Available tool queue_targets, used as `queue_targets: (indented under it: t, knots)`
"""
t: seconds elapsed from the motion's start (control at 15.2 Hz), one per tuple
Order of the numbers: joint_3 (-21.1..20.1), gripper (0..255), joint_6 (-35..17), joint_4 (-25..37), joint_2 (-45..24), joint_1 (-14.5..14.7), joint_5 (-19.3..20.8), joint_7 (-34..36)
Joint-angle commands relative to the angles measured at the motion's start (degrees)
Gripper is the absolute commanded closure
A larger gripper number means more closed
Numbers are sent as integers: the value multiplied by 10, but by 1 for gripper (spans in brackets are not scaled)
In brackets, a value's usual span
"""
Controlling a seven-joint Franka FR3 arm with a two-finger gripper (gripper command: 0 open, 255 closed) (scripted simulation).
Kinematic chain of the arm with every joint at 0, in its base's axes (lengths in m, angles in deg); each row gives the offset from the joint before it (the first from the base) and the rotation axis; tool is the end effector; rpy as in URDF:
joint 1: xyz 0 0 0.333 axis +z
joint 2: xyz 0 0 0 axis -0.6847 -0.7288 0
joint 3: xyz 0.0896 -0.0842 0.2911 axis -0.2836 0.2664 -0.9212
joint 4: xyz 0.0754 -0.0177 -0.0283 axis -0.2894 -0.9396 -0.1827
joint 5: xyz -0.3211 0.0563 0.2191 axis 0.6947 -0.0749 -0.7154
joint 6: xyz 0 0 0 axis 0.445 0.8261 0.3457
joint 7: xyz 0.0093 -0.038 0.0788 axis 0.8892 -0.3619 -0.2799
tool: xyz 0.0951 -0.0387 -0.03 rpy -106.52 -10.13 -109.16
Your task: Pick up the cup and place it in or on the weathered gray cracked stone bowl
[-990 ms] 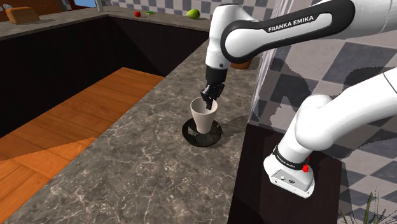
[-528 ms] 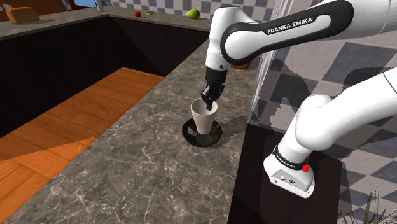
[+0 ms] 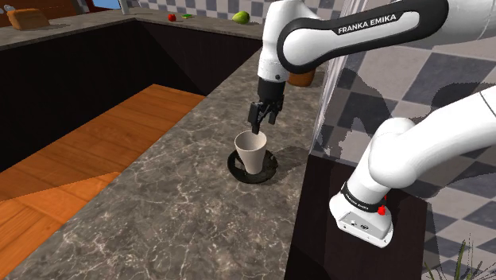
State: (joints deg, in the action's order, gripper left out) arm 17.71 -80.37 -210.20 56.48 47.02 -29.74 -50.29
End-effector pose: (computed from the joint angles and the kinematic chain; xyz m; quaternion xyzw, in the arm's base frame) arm 0.3543 0.1082 0.4586 -0.9972 0.0141 0.0155 0.0713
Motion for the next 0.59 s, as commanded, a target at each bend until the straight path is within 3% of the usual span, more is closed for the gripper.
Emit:
queue_targets:
  t: [0.0,0.53]
  knots:
    - [7,0,37,27,8,-3,7,1]
    - [10,0,52,40,10,-5,9,2]
